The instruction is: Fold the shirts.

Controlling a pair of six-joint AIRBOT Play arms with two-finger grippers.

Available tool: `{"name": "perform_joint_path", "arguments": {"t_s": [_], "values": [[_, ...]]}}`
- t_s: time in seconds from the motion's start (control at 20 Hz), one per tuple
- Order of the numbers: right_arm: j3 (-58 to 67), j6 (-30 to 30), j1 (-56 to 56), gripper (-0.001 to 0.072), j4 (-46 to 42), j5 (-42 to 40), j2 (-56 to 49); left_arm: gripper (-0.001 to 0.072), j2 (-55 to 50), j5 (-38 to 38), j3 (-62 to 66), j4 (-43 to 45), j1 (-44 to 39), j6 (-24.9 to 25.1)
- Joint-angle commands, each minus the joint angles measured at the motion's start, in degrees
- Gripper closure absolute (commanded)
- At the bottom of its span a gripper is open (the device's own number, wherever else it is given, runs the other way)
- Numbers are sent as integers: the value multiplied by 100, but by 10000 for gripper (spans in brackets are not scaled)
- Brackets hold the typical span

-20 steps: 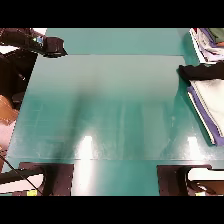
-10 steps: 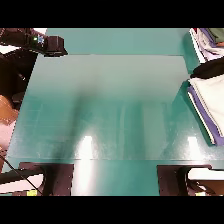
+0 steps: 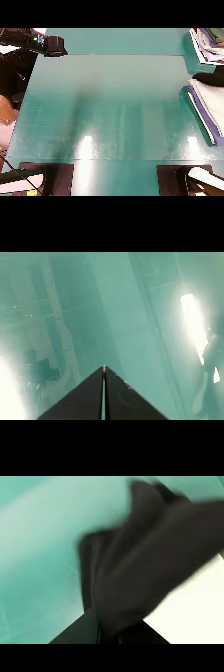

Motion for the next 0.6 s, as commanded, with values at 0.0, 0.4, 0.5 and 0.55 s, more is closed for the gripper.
{"name": "perform_joint_path", "arguments": {"t_s": [0.0,0.4,0.5,0.55], "values": [[-1338,11,-579,695,-966,249,774,679,-2,0,0,4,2,39],[-2815,55,-1287,169,-1215,184,1491,678,-2,-46,0,4,2,157],[-2815,50,-1049,169,-595,-4,1582,678,-2,-39,0,7,2,155],[-2815,50,-807,169,-258,-136,1637,678,-2,-31,0,7,2,155]]}}
